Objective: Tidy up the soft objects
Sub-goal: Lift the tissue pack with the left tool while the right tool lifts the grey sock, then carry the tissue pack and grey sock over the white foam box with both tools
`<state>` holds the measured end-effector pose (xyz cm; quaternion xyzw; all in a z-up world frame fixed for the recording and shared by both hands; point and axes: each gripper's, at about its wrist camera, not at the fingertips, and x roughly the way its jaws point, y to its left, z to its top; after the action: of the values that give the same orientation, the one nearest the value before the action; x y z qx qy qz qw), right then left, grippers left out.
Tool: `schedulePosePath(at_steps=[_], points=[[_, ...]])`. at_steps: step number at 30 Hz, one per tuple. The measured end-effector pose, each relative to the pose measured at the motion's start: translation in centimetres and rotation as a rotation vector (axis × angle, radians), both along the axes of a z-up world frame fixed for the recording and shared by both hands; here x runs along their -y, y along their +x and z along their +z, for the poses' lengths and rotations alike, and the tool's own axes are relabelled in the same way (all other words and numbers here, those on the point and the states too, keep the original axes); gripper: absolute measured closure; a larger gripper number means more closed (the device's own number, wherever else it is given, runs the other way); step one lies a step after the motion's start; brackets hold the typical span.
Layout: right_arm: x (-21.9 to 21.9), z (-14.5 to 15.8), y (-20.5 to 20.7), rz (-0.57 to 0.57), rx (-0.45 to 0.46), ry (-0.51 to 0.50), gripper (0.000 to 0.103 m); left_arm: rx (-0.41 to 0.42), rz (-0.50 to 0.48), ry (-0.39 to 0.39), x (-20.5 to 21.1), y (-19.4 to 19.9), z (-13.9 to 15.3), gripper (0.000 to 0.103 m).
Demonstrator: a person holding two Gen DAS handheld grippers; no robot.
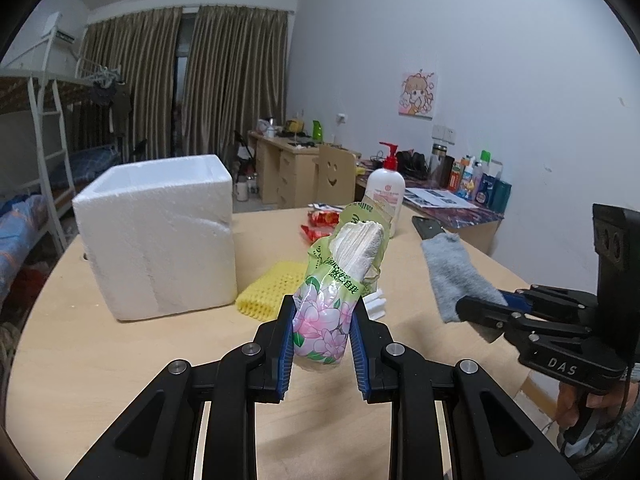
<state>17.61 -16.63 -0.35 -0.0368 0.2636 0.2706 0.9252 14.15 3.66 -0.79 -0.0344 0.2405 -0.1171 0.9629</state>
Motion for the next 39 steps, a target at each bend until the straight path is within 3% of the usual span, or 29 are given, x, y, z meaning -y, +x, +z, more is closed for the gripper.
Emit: schedulePosePath(at_steps=[23, 39], points=[[-0.4, 5.1, -5.5, 0.039, 0.220, 0.084, 0.077, 0.173, 0.085, 0.061, -1.2, -8.0, 5.0, 0.076], [-1.3, 5.8, -5.9, 0.034, 0.251, 0.085, 0.077, 0.215, 0.125, 0.090, -1.5, -10.0, 6.1, 0.076]])
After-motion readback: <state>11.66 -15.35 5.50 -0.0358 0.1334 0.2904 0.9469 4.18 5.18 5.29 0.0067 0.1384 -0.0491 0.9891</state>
